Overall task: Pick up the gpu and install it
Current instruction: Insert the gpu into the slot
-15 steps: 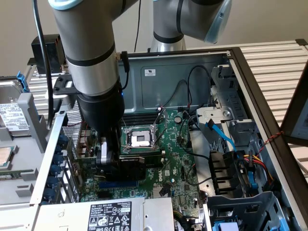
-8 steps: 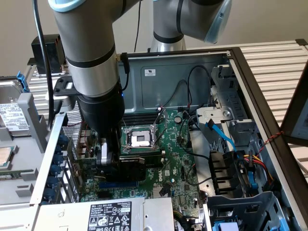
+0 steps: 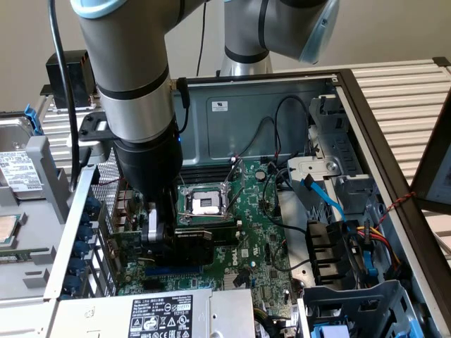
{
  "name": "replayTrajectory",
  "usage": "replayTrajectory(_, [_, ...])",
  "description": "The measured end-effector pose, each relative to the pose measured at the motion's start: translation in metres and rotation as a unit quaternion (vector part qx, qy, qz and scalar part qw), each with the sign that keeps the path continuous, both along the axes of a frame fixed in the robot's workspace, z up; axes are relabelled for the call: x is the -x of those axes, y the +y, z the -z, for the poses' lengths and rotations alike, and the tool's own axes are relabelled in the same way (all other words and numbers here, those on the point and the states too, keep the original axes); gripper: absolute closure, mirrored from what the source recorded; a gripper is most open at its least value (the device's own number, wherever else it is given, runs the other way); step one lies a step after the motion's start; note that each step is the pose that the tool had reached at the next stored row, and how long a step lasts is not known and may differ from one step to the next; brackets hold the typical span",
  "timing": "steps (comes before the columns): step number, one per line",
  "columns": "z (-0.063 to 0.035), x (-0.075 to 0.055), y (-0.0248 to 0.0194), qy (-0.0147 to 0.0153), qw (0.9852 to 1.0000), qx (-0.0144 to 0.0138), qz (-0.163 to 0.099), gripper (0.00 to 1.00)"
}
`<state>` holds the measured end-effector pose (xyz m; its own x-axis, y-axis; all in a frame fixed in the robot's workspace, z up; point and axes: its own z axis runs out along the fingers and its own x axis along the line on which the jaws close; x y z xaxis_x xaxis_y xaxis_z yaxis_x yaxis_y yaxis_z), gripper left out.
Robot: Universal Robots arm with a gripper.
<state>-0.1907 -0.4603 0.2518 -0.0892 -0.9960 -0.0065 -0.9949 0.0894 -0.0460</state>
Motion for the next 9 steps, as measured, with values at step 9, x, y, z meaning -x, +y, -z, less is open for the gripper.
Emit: replayTrajectory(9, [-0.0016,0.0,0.0001,0.0,1.0,-0.0001,0.0,0.73])
